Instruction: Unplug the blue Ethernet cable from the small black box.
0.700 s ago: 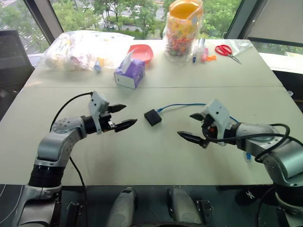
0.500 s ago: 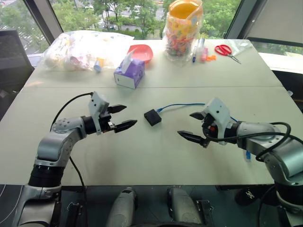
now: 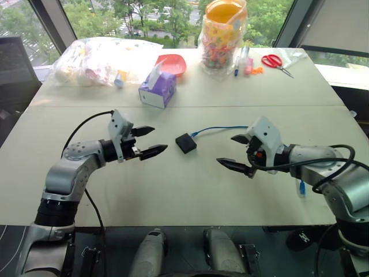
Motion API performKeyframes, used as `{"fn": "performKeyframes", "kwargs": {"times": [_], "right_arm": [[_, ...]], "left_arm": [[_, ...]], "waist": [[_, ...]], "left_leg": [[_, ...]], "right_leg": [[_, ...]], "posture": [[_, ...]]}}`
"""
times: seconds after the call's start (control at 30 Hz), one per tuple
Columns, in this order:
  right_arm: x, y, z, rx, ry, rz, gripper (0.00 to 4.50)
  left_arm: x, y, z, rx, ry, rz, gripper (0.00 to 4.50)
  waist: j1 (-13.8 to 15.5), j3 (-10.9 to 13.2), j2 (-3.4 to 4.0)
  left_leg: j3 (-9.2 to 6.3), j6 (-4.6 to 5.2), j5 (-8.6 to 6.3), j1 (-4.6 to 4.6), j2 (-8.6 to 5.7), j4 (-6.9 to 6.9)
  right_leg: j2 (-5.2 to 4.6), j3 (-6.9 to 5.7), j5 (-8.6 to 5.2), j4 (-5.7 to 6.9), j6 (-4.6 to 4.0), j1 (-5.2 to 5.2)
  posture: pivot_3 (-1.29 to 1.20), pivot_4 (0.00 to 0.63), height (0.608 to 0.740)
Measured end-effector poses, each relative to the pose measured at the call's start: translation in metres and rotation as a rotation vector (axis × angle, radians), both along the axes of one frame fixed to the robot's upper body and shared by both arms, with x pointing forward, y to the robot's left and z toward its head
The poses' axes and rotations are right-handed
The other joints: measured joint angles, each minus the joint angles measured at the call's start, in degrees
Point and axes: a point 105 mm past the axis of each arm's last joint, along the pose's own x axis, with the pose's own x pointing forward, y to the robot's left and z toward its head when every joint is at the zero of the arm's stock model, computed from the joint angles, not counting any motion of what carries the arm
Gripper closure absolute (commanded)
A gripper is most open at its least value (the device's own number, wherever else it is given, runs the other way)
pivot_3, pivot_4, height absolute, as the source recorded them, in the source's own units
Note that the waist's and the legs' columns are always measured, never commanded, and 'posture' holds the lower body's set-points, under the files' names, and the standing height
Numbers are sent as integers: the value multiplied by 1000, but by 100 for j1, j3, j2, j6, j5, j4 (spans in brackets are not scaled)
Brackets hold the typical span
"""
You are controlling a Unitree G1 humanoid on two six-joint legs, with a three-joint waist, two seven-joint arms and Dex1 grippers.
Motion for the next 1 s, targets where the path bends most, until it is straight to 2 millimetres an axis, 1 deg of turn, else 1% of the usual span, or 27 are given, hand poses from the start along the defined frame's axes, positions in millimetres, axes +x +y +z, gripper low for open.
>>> {"fn": "performKeyframes", "kwargs": {"times": [0.3, 0.5, 0.57, 0.67, 0.73, 0.77, 0.9, 1.0], "right_arm": [[3, 2, -2, -23, 7, 26, 0], [17, -2, 8, -69, -40, 42, 0], [26, -2, 9, -106, -56, 63, 0], [51, 2, 14, -186, -101, 112, 0], [64, 5, 14, -232, -125, 146, 0], [72, 8, 11, -259, -130, 169, 0], [87, 22, -10, -329, -106, 267, 0], [101, 37, -19, -367, -91, 329, 0]], "left_arm": [[0, 0, -2, 3, 19, 1, 21], [-1, -1, 0, 6, 13, -2, 21], [-1, 0, 0, 8, 12, -1, 21], [-2, -2, 1, 14, 13, -6, 21], [-2, -2, 2, 17, 11, -8, 21], [-2, -2, 2, 18, 10, -5, 21], [-2, -2, 2, 18, 7, 1, 21], [-3, -2, 2, 19, 3, 15, 21]], "waist": [[-4, 0, 0], [-3, 0, 0], [-26, 1, 1], [-55, 4, 2], [-49, 4, 2], [-49, 4, 2], [-44, 5, 2], [-56, 6, 3]], "left_leg": [[0, 0, 0, 0, 0, 0], [0, 0, 0, 0, 0, 0], [3, 0, 0, 2, 0, 1], [9, 0, 0, 5, 2, 0], [9, -1, 0, 5, 3, -1], [9, 0, 0, 4, 3, -1], [9, -1, 0, -5, 3, -4], [9, -3, 1, -6, 2, -4]], "right_leg": [[0, 0, 1, 1, 1, 0], [0, 0, 2, 1, 3, -1], [0, 0, 3, 1, 5, -1], [1, 1, 4, 3, 2, -3], [1, 1, 7, 4, 7, -4], [1, 1, 8, 4, 9, -5], [1, 1, 9, 4, 11, -16], [0, 1, 10, 7, 11, -20]], "posture": [[0, 150, 740], [0, 150, 740], [0, 150, 740], [0, 150, 740], [0, 150, 740], [0, 150, 740], [0, 150, 740], [0, 150, 740]]}}
